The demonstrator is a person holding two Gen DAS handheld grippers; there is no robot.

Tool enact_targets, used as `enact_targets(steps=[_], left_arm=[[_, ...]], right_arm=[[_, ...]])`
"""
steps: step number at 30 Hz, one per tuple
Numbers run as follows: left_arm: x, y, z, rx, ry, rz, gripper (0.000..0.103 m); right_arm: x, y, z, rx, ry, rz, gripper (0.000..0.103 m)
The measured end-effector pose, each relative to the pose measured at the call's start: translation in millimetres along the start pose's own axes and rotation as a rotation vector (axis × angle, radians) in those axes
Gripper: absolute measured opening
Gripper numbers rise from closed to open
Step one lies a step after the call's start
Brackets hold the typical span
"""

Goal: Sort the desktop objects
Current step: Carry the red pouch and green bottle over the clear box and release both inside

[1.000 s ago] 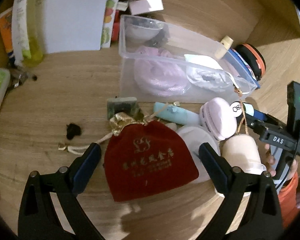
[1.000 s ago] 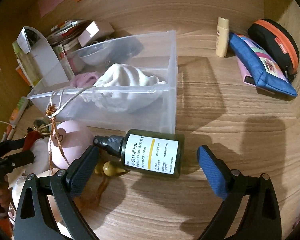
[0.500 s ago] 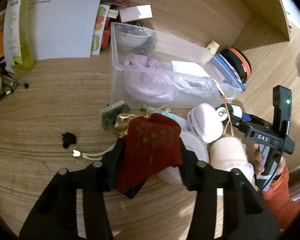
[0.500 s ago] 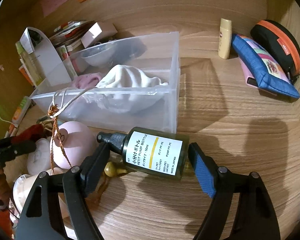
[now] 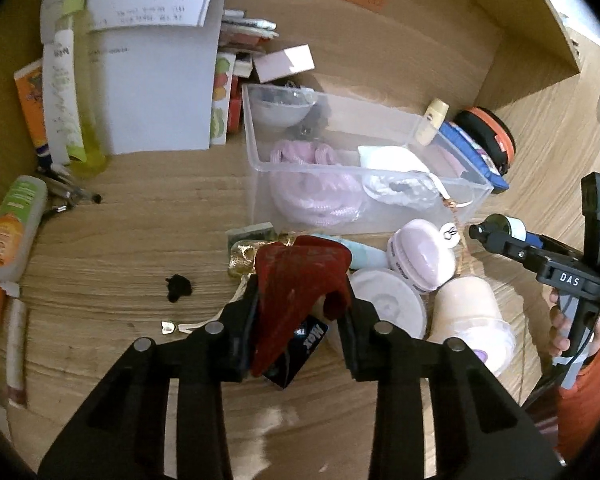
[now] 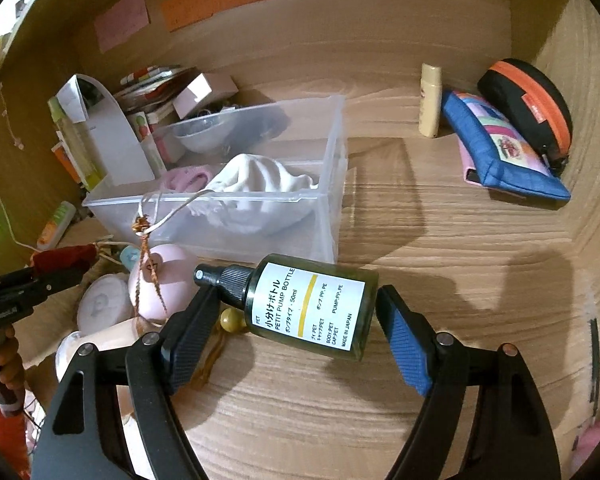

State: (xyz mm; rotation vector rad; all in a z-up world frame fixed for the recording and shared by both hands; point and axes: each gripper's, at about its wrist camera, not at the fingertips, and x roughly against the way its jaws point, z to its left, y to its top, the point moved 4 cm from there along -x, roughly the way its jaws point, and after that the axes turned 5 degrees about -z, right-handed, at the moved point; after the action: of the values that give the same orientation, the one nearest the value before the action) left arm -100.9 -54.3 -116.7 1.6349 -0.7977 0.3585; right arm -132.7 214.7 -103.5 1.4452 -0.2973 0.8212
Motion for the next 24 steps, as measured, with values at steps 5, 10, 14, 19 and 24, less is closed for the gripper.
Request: enact_targets(steps=[5,10,14,19,24], left_arm=[[19,4,-2,-0.005,0.01,-0.049,0.034],[39,10,-6,-0.008,0.014,-0.1,0.034],[51,15,-9,-0.012,0.012,-0.131,0.034],[61,24,-13,-0.013,0.007,-0.17,0.034],[67,34,-20,-0.022,-0.011,-0.201,0.034]], right_arm=[[17,2,2,0.008,-0.006,-0.039,0.078],[34,6,5,0.009,0.0,-0.08,0.078],[44,11,7,0.007,0.012,-0.109,0.078],[52,16,11,0.007,0.027,-0.133,0.078],[56,25,15,0.011,0.028,-0.158,0.078]])
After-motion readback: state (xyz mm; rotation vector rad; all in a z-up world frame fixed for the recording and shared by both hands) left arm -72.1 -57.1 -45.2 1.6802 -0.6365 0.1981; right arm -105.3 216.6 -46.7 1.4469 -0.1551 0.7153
